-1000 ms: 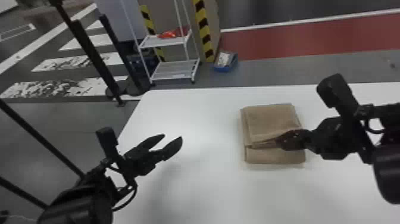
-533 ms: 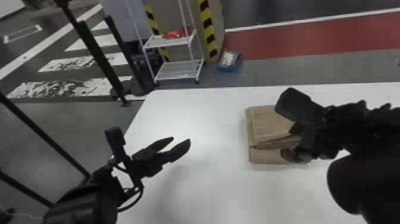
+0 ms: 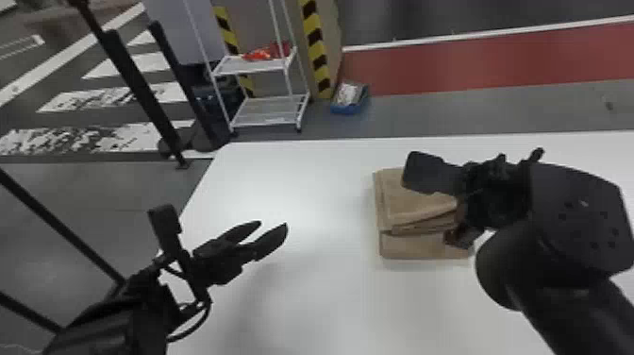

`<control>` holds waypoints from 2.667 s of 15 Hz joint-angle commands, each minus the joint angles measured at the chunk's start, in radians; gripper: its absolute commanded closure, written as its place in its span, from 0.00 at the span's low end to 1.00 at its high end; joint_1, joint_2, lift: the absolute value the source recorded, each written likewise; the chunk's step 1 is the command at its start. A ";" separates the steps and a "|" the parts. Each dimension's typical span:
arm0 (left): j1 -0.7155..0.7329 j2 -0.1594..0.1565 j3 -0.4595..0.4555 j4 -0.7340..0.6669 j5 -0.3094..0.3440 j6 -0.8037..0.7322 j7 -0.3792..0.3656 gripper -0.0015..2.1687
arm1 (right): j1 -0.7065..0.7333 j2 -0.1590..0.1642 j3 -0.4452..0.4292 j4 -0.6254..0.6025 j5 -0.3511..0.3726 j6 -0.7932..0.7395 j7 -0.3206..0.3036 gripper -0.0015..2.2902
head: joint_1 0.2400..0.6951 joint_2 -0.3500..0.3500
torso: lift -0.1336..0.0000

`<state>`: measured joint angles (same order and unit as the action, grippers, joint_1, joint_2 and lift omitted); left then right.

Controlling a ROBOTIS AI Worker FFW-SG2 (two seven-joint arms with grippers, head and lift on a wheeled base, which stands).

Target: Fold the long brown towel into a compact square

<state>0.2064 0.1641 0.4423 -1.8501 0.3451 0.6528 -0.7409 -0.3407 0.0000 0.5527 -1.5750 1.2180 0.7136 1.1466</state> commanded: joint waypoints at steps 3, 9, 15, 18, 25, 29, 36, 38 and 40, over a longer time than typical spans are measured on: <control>0.002 -0.001 0.006 0.005 -0.002 -0.003 0.000 0.06 | -0.064 0.001 0.038 0.132 0.003 -0.021 -0.037 0.10 | 1.00 0.93 | 0.07; 0.002 -0.003 0.007 0.006 -0.003 -0.003 0.000 0.06 | -0.049 0.001 0.072 0.130 -0.002 -0.021 -0.037 0.10 | 1.00 0.94 | 0.07; 0.008 -0.005 0.006 0.002 -0.005 -0.003 0.000 0.06 | -0.058 0.001 0.072 0.156 -0.009 -0.039 -0.082 0.18 | 1.00 0.94 | 0.07; 0.008 -0.005 0.006 0.000 -0.003 -0.003 0.000 0.06 | -0.058 0.001 0.062 0.144 -0.023 -0.036 -0.094 0.21 | 1.00 0.94 | 0.07; 0.007 -0.006 0.006 0.000 -0.006 -0.003 0.000 0.06 | -0.070 0.001 0.052 0.153 -0.029 -0.045 -0.125 0.25 | 1.00 0.93 | 0.07; 0.007 -0.008 0.003 -0.003 -0.006 -0.003 -0.002 0.06 | -0.072 0.001 0.035 0.148 -0.038 -0.052 -0.130 0.42 | 1.00 0.93 | 0.07; -0.001 -0.009 -0.057 -0.014 -0.011 0.049 -0.086 0.06 | -0.055 0.001 -0.004 0.087 -0.068 -0.024 -0.186 0.44 | 1.00 0.89 | 0.07; -0.001 -0.009 -0.088 -0.023 -0.014 0.052 -0.121 0.10 | -0.052 0.001 -0.014 0.079 -0.078 0.007 -0.240 0.44 | 1.00 0.85 | 0.07; -0.001 -0.009 -0.120 -0.034 -0.044 0.034 -0.164 0.26 | -0.052 0.001 -0.019 0.066 -0.097 0.043 -0.280 0.44 | 1.00 0.82 | 0.07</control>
<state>0.2055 0.1549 0.3455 -1.8767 0.3209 0.7002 -0.8904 -0.3926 0.0000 0.5378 -1.4991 1.1346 0.7317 0.8779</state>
